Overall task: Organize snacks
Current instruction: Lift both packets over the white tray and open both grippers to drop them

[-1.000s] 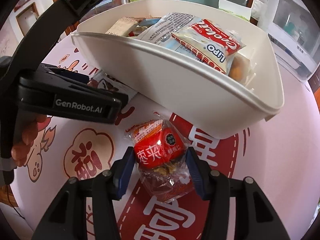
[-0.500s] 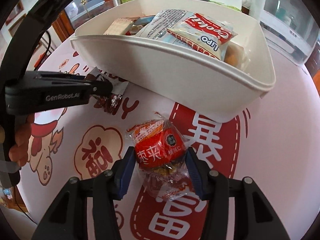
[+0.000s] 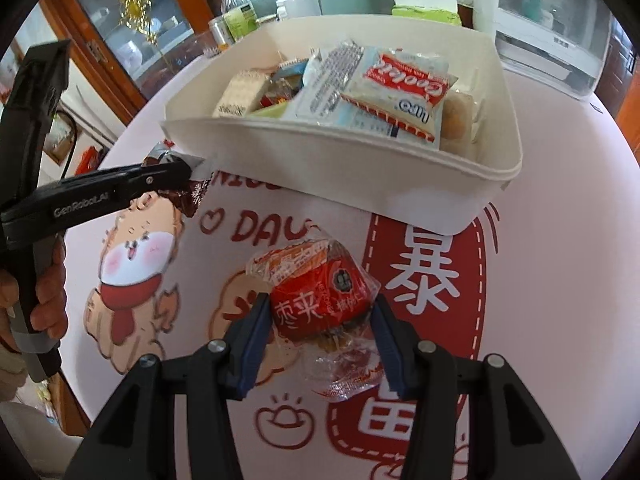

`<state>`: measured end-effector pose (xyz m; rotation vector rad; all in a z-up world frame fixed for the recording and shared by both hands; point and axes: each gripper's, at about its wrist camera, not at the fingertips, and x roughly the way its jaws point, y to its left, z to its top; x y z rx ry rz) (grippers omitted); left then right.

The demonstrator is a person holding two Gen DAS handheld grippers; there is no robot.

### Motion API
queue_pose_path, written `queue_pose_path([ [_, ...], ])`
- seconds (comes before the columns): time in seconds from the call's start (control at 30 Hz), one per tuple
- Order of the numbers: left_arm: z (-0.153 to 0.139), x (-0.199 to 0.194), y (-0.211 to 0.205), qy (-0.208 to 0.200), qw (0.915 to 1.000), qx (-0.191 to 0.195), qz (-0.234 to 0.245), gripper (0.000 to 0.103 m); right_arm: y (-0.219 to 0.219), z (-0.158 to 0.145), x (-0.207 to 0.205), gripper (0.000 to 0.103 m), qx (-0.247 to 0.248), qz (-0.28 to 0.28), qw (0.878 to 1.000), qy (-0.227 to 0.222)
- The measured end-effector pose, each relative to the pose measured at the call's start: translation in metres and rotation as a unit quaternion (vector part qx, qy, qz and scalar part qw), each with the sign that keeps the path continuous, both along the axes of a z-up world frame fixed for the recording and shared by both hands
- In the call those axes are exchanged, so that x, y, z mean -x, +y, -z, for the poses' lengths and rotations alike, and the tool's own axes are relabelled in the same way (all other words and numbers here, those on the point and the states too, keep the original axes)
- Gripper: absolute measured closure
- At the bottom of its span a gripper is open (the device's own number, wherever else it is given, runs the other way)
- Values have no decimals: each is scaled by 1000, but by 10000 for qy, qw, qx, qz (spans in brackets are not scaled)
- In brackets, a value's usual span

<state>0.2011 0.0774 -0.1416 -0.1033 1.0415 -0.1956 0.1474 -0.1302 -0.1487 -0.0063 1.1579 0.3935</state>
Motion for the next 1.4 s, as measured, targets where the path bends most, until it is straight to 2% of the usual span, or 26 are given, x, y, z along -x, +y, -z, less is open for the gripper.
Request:
queue_pose_path([
  [0.27,-24,21,15,-144,9993,339,100,82,8,-40,2,53,-451,168,9984,-296],
  [0.47,-59,24,19,-582,9974,411,74,82,19,-64,-2,53,-705,68,9957,-604],
  [0.73,-120,5,14,-1372,9905,114,30,82,26,-101,-16,53,-876,271,9889,-1165],
  [0.9,-148,-14,5,-1647,9863,-82,36,82,20,-134,-32,53,-844,582,9822,-1576],
  [1.03,-159,-29,-4,-1735,9846,-191,10,82,16,-160,-44,53,-706,844,9751,-1924],
  [1.17,-166,-44,-10,-1772,9838,-251,-47,82,13,-175,-58,52,-571,1070,9703,-2091],
  [1.4,-154,-62,-15,-1522,9878,-331,-62,82,12,-178,-77,52,-372,1279,9695,-2057],
])
